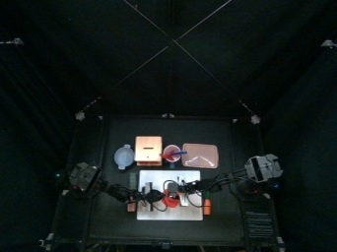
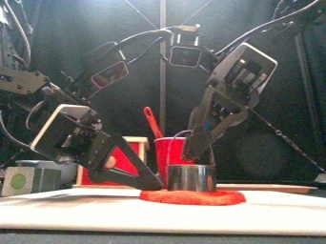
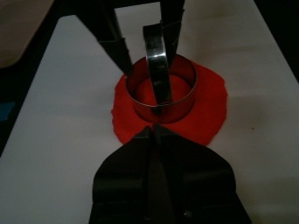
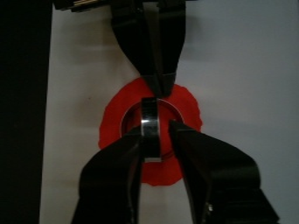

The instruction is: Cut dough with cookie cutter and remove excess

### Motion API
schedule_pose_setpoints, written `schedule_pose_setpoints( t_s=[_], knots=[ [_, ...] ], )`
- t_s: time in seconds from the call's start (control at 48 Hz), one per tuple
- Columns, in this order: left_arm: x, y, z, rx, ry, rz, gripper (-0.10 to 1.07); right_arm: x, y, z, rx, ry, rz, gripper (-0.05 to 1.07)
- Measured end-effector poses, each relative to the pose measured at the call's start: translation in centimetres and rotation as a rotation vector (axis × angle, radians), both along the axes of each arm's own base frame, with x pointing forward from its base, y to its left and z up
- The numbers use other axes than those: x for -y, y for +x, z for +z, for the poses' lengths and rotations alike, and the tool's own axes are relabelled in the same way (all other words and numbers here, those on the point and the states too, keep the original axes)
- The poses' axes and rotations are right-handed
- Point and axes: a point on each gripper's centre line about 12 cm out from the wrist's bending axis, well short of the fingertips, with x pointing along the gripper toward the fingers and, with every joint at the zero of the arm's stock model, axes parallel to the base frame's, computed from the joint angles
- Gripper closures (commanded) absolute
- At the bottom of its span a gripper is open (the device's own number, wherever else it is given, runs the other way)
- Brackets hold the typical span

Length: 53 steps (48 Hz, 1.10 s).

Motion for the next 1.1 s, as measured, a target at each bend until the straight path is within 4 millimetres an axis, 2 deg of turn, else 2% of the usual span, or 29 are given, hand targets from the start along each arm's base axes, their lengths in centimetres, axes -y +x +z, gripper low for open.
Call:
schedule_pose_setpoints(
  t_s=[0.146, 0.312, 0.417, 0.521, 0.604, 0.854, 1.021, 1.104],
  knots=[
    [-0.1, 0.0, 0.0, 0.0, 0.0, 0.002, 0.43, 0.1, -0.1, 0.9, 0.022, 0.0, 0.001, 0.5],
    [0.0, 0.1, 0.0, 0.0, -0.002, 0.003, 0.43, 0.1, -0.4, 4.0, 0.102, 0.004, 0.008, 0.5],
    [0.0, 0.0, -0.1, -0.007, -0.004, 0.001, 0.43, 0.4, -1.7, 5.9, 0.145, -0.004, 0.016, 0.5],
    [0.0, 0.1, 0.0, -0.01, -0.006, 0.0, 0.43, 1.0, -3.6, 6.8, 0.155, -0.018, 0.015, 0.5],
    [0.0, 0.1, 0.1, -0.009, -0.008, 0.0, 0.43, 2.0, -5.2, 6.5, 0.139, -0.032, 0.0, 0.5],
    [-0.2, 0.0, 0.9, -0.004, -0.012, -0.004, 0.43, 6.2, -10.3, 3.7, 0.074, -0.05, -0.115, 0.5],
    [-0.2, -0.1, 2.1, 0.017, 0.005, -0.02, 0.42, 7.3, -11.9, 1.8, 0.067, -0.053, -0.145, 0.5],
    [-0.3, 0.0, 2.7, 0.03, 0.013, -0.023, 0.42, 7.5, -12.0, 1.5, 0.08, -0.05, -0.153, 0.5]
  ],
)
